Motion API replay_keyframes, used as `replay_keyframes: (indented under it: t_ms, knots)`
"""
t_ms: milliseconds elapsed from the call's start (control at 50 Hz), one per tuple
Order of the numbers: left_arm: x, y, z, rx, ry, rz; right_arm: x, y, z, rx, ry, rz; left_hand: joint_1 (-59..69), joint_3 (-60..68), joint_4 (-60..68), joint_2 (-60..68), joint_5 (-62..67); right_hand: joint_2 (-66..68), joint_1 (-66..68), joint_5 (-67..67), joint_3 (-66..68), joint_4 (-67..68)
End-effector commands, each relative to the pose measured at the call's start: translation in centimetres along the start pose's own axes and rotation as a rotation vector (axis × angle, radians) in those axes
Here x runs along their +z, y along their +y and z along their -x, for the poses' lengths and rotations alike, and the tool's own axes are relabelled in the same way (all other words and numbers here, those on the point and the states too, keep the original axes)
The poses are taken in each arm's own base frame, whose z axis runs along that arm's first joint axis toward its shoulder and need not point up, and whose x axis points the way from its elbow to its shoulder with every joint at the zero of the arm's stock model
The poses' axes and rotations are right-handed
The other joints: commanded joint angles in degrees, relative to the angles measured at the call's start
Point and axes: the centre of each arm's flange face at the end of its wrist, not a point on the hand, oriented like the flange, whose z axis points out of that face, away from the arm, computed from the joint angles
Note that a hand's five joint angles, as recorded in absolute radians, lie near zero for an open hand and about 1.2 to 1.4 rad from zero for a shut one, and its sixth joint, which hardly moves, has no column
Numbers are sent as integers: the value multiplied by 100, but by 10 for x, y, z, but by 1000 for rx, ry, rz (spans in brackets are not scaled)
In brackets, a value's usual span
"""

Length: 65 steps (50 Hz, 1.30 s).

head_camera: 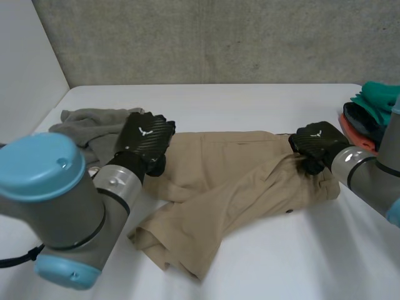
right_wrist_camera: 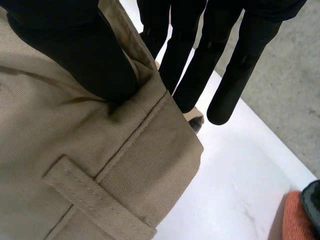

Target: Fold the laundry.

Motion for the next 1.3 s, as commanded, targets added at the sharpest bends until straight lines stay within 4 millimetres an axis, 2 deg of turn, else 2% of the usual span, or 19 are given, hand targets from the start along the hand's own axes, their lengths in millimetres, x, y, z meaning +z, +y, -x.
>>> replay_keyframes:
  t_ms: [20,80,100,120,180,280,380,460,560,680,700,840,940,1000,1020,1140,1240,1260,1300]
  knots:
    - [-13,14,-30,-33,191,102,10,4,8,-11,2,26,-1537,-1666,-1715,-1710,-1497,1260,1647,1123,1156,1133]
    - [-36,4,-42,-43,299,101,9,4,10,-13,2,28,-3652,-3781,-3830,-3825,-3613,1260,1647,1123,1156,1133]
    - [-52,0,-48,-46,362,96,9,4,10,-13,1,30,-4657,-4786,-4835,-4830,-4618,1260,1647,1123,1156,1133]
    - [-59,-1,-51,-47,394,96,9,5,10,-12,2,32,-4950,-5079,-5128,-5123,-4911,1260,1647,1123,1156,1133]
    - [-82,4,-62,-38,479,115,9,6,9,-8,3,35,-4904,-5033,-5082,-5077,-4864,1260,1647,1123,1156,1133]
    - [-101,17,-74,-20,530,161,8,8,9,-6,0,42,-4249,-4378,-4427,-4422,-4209,1260,1647,1123,1156,1133]
    - [-103,32,-78,26,549,197,7,11,11,0,-6,51,-3424,-3553,-3602,-3597,-3385,1260,1647,1123,1156,1133]
    - [-98,40,-79,94,546,200,6,13,13,7,-10,55,-3255,-3384,-3433,-3428,-3216,1260,1647,1123,1156,1133]
    - [-82,51,-72,179,465,197,5,16,15,10,-17,65,-3238,-3367,-3416,-3411,-3198,1260,1647,1123,1156,1133]
    - [-77,63,-73,236,450,218,4,19,16,13,-20,73,-3154,-3283,-3332,-3327,-3115,1260,1647,1123,1156,1133]
    - [-76,64,-73,243,448,219,4,19,16,13,-20,73,-2937,-3066,-3115,-3110,-2898,1260,1647,1123,1156,1133]
    - [-65,60,-71,257,398,145,4,19,18,11,-23,72,1315,1186,1137,1142,1354,1260,1647,1123,1156,1133]
    - [-47,49,-59,238,308,63,5,13,17,-5,-20,55,1319,1190,1141,1146,1358,1260,1647,1123,1156,1133]
    - [-30,36,-48,218,239,-10,6,8,14,-9,-10,36,1319,1190,1141,1146,1358,1260,1647,1123,1156,1133]
    - [-19,30,-36,192,196,-33,10,4,10,-10,2,21,1319,1190,1141,1146,1358,1260,1647,1123,1156,1133]
    - [17,22,1,76,87,-62,25,-10,2,-31,41,-52,1319,1190,1141,1146,1358,1260,1647,1123,1156,1133]
    - [55,48,15,13,42,-22,57,-14,-4,-59,113,-182,1319,1190,1141,1146,1358,1260,1647,1123,1156,1133]
    - [70,51,26,16,10,-29,61,-13,-4,-65,120,-196,1319,1190,1141,1146,1358,1260,1647,1123,1156,1133]
    - [80,52,35,20,-12,-39,70,-11,-2,-82,134,-229,1319,1190,1141,1146,1358,1260,1647,1123,1156,1133]
